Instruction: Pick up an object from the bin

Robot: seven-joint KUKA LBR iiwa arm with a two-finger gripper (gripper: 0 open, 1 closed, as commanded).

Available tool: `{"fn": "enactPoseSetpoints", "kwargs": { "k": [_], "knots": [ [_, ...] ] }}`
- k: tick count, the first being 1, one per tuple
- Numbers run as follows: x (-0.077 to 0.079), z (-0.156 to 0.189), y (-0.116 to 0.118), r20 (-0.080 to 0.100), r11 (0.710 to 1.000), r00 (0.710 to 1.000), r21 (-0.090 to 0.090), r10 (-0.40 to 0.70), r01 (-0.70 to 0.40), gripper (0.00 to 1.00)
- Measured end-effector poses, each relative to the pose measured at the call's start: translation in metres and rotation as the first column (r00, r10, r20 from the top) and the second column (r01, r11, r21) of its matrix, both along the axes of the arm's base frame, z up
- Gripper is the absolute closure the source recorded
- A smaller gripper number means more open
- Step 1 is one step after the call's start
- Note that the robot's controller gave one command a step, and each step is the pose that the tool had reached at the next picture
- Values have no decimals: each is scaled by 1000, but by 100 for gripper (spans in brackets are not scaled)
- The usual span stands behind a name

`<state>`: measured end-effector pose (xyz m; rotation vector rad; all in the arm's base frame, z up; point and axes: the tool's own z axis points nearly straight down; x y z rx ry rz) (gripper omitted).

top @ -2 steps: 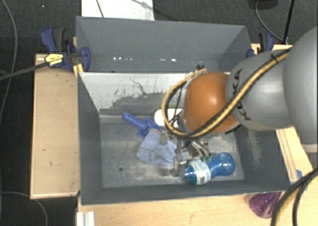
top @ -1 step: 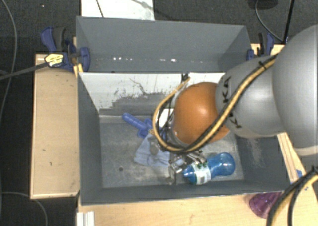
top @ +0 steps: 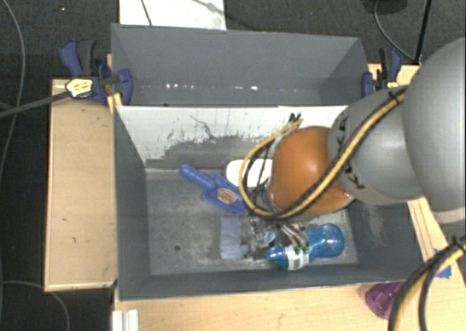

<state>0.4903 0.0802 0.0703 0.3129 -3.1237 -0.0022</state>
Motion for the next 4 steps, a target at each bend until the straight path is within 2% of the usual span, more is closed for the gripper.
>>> {"fn": "enactPoseSetpoints", "kwargs": {
  "k": [1, 2, 3, 4],
  "knots": [
    [0, 0, 0, 0, 1000, 1000, 0, -1, 1, 100],
    [-5, 46, 5, -6, 1000, 1000, -1, 9, -9, 100],
    [-4, 68, 7, -1, 1000, 1000, 0, 10, -10, 100],
    [-3, 44, 16, 7, 1000, 1000, 2, -3, 3, 100]
  ]
}}
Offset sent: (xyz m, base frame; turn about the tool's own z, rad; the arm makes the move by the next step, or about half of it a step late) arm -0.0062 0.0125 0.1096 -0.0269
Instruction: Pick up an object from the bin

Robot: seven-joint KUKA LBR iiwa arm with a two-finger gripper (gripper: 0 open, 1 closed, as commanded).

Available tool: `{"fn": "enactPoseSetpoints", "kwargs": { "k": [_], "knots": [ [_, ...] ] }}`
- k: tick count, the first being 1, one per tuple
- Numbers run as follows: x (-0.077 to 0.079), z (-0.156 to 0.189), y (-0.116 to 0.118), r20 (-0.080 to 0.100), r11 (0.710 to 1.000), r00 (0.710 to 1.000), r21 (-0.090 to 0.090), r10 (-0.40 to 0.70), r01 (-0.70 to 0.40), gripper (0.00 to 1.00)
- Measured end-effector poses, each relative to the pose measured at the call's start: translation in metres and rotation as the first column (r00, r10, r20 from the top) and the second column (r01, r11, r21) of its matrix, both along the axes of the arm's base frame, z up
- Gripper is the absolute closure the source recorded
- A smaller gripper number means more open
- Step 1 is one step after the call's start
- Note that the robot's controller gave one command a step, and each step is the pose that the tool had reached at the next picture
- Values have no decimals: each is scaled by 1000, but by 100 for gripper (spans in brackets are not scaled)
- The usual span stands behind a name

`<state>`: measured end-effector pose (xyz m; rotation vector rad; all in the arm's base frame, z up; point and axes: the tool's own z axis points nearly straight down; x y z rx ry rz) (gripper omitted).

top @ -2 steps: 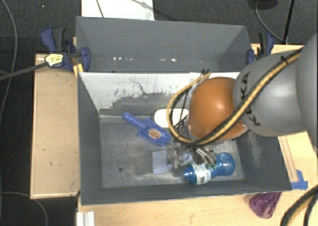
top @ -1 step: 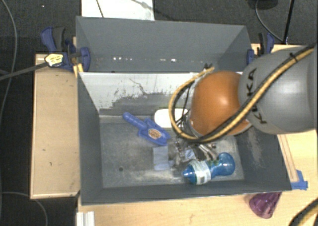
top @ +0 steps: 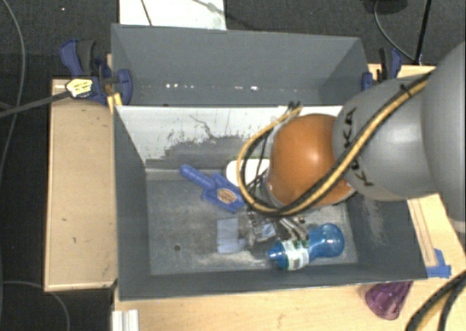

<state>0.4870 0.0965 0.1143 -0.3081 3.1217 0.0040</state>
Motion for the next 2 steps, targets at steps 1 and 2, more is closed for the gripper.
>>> {"fn": "enactPoseSetpoints", "kwargs": {
  "k": [1, 2],
  "knots": [
    [-4, 2, 0, -25, 994, 994, -2, 110, -111, 100],
    [0, 68, 7, -9, 995, 995, -1, 96, -96, 100]
  ]
}}
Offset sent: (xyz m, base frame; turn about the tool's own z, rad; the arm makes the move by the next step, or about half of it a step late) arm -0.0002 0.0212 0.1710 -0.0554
